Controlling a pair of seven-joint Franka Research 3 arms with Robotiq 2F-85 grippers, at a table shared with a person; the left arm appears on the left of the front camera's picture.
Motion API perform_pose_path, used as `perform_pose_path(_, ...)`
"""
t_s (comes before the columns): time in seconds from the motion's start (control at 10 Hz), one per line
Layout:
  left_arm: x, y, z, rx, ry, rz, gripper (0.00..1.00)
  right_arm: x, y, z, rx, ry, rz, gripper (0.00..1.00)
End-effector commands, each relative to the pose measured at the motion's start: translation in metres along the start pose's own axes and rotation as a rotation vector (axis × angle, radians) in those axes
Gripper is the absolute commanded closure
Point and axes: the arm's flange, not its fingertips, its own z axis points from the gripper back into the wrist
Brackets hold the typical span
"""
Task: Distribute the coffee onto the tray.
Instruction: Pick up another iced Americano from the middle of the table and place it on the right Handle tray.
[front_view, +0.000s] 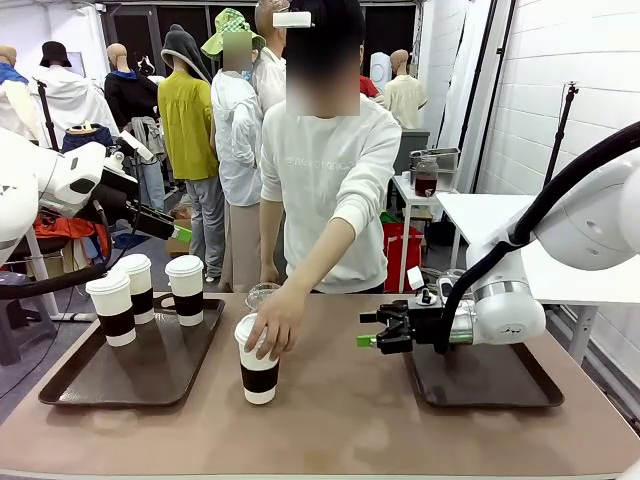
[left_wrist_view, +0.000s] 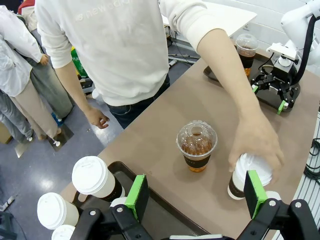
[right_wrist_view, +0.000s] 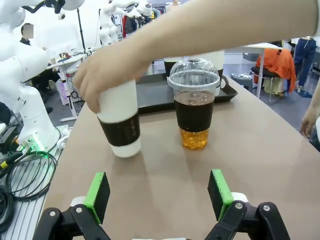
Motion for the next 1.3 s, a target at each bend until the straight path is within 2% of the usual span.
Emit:
perform_pose_path(0.0, -0.002, 0.002, -0.001, -0.013, -0.009, 0.0, 0.0, 0.001, -0.001, 0.0, -0.002, 0.0, 0.002, 0.0)
perform_pose_path(0.9, -0.002, 0.002, -0.001, -0.013, -0.009, 0.0, 0.0, 0.0, 0.0, 0.0, 0.0, 0.0, 0.0, 0.0)
perform_pose_path(1.2, -0.002, 0.002, -0.001, -0.013, -0.009, 0.0, 0.0, 0.007, -0.004, -0.016, -0.004, 0.013, 0.001, 0.0)
